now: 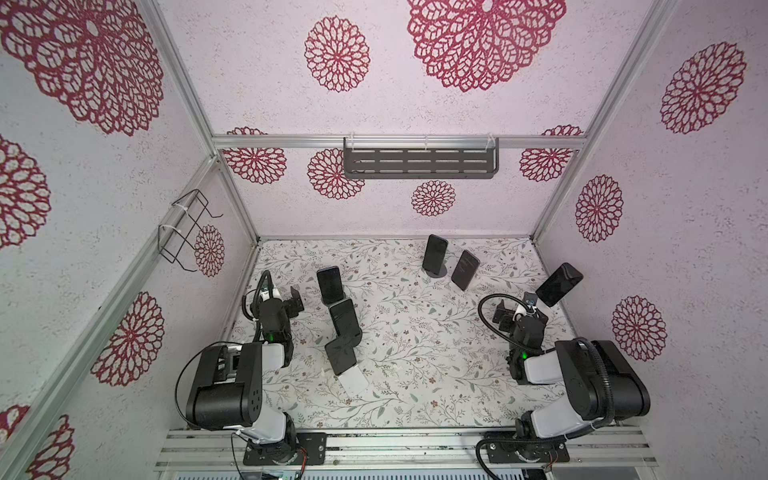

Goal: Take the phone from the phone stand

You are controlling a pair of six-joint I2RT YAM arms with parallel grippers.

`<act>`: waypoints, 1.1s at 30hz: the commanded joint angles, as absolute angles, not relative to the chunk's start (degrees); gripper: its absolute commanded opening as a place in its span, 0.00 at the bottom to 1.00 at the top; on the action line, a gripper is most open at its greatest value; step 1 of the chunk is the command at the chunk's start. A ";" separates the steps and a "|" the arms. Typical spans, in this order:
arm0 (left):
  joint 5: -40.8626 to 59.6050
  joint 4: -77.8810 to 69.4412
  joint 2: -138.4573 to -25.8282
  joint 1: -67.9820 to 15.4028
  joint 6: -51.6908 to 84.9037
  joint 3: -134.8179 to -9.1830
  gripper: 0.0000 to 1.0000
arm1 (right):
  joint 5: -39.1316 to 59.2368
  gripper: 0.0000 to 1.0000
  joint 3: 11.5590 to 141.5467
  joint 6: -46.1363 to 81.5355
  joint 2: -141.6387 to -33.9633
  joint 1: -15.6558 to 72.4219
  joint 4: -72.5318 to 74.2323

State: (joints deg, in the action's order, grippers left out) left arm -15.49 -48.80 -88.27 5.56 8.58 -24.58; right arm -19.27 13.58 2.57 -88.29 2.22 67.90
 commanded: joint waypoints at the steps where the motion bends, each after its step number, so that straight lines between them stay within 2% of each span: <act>1: -14.94 -49.99 -88.79 6.06 8.01 -24.19 0.97 | -19.91 0.99 13.84 2.94 -87.98 2.46 70.33; 29: -12.48 -50.06 -88.19 7.02 8.39 -24.12 0.98 | -18.93 0.99 14.01 2.76 -87.72 2.29 69.89; 33: -14.27 -36.22 -74.44 7.00 9.55 -25.10 0.97 | -18.32 0.99 22.95 1.32 -75.92 3.34 44.57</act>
State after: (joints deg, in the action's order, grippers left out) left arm -13.67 -43.59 -83.66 6.55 8.75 -24.49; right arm -18.90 16.36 2.39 -83.81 2.59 57.28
